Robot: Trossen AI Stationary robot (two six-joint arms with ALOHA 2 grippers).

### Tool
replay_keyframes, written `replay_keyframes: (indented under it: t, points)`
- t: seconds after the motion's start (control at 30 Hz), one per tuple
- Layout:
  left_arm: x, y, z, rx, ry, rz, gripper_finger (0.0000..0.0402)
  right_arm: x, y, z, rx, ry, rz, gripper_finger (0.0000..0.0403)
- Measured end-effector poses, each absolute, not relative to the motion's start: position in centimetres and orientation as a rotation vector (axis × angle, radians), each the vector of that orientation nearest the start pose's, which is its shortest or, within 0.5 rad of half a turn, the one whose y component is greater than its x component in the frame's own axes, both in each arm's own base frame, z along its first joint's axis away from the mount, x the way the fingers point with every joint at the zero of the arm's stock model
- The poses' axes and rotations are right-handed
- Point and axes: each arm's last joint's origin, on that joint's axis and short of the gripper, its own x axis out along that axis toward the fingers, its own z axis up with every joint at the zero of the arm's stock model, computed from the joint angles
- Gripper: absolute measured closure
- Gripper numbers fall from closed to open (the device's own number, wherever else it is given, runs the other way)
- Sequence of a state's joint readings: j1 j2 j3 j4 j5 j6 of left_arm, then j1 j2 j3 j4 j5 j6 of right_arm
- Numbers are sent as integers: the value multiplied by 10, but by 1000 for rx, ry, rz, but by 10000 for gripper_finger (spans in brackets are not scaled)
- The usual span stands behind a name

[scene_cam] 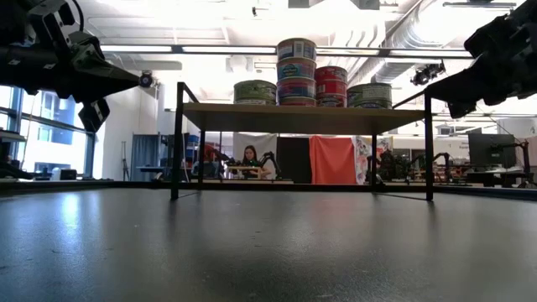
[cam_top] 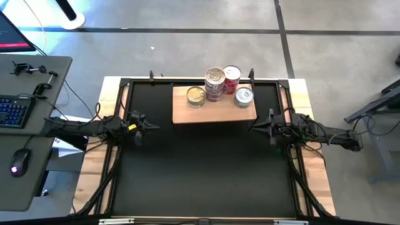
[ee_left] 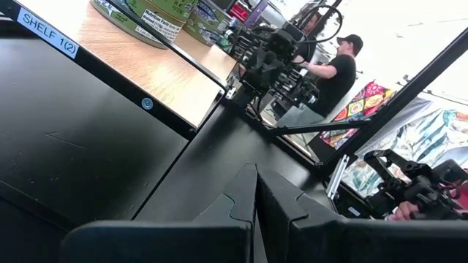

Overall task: Stack canned seafood by type on shelf
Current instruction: Return to Home Position

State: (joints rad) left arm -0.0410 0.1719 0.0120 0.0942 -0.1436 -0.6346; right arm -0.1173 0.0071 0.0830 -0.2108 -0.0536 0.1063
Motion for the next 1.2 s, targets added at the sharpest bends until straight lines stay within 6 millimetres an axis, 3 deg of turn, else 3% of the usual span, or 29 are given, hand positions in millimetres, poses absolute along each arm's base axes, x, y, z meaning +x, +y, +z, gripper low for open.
replay_keyframes:
  t: [0.07,0.5,1.2]
  points:
    - [108,0,163,-627,31,120,401,91,-9,171,85,132,-66,386]
    - [108,0,163,-627,30,120,401,91,-11,171,265,120,-137,375]
    - [108,0,162,-628,30,120,401,91,-2,171,262,127,-37,375]
